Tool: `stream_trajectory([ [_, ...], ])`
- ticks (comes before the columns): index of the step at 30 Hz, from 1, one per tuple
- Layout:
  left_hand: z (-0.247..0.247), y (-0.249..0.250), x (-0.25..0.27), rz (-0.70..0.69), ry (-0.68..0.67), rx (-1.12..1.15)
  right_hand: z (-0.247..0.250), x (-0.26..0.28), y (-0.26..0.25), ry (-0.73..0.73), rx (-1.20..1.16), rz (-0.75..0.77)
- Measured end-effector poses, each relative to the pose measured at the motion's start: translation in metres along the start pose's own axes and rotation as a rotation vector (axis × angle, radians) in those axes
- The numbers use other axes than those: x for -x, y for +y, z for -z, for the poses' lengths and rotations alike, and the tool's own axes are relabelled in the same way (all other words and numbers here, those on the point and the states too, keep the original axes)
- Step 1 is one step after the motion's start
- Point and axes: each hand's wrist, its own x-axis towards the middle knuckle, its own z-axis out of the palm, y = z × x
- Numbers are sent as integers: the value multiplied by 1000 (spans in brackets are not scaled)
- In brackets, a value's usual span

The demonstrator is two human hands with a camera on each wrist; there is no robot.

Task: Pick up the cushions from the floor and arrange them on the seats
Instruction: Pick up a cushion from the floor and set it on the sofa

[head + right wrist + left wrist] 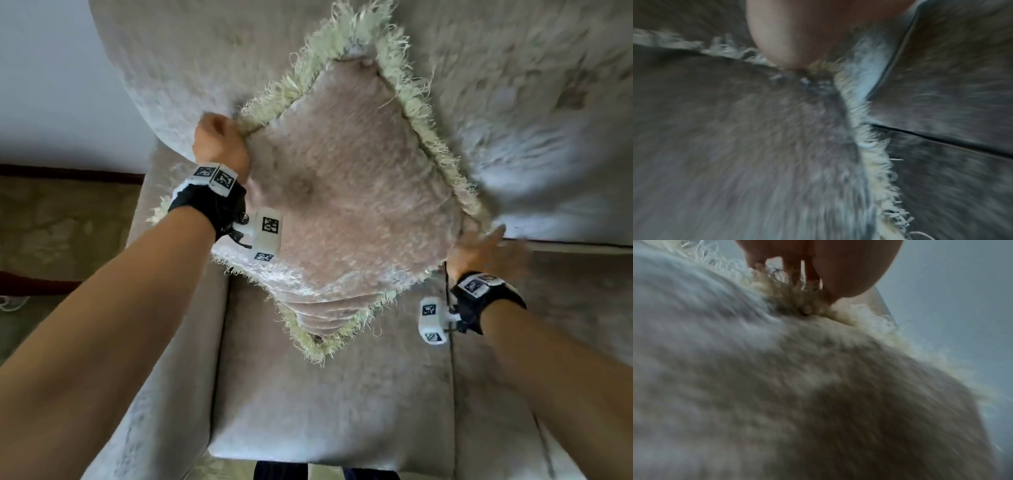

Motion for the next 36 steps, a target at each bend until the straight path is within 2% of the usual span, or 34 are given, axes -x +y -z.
stream_trajectory([
  [1,0,3,11,-122,61,24,-1,11,-13,151,-127,182],
  [2,-4,4,28,-319,120,0,-3,28,-36,281,-234,429],
  [3,-7,2,48,-551,121,-89,-12,48,-63,320,-291,684],
  [4,-15,-2,69,-766,42,-243,-20,69,-87,324,-278,960],
  [5,-20,-11,85,-922,-88,-434,-28,91,-108,326,-196,1196],
  [6,-25,-22,92,-1021,-205,-614,-37,101,-115,316,-78,1343],
  [7,-28,-32,89,-1094,-249,-730,-46,93,-109,328,69,1397],
  [8,-29,-37,79,-1150,-248,-776,-52,69,-91,373,235,1362],
  [10,-32,-31,54,-1193,-236,-843,-55,10,-29,344,420,1118],
  [12,-32,-11,42,-1148,-303,-881,-50,-11,23,242,274,758],
  [13,-32,-6,45,-1109,-313,-872,-50,-2,35,200,191,646],
  [14,-34,-4,48,-1070,-300,-852,-55,15,37,214,122,656],
  [16,-36,-4,56,-1025,-268,-814,-75,56,11,252,32,956],
  [18,-34,-3,58,-986,-291,-793,-88,81,-40,291,10,1227],
  [20,-35,-3,58,-951,-290,-765,-106,91,-70,302,52,1212],
  [22,-38,-5,59,-919,-277,-751,-144,112,-42,108,243,1184],
  [23,-40,-5,59,-909,-277,-739,-163,129,-11,-72,362,1183],
  [25,-43,-3,60,-879,-275,-706,-191,165,56,-505,500,1056],
  [26,-45,-1,60,-860,-266,-692,-190,179,75,-635,546,999],
  [27,-46,2,61,-836,-254,-679,-187,186,78,-659,544,1006],
  [29,-48,8,68,-785,-234,-664,-160,188,46,-610,380,1174],
  [30,-50,8,73,-765,-220,-665,-148,180,25,-475,242,1309],
  [31,-52,7,77,-755,-207,-672,-135,168,1,-250,107,1426],
  [32,-53,6,80,-748,-194,-680,-121,153,-21,-9,15,1441],
  [33,-53,5,82,-737,-186,-681,-108,140,-37,148,-15,1365],
  [34,-53,4,83,-724,-185,-675,-105,130,-43,217,8,1269],
  [35,-52,3,84,-709,-184,-667,-106,125,-41,167,107,1191],
  [36,-52,3,84,-698,-184,-666,-112,126,-29,54,262,1143],
])
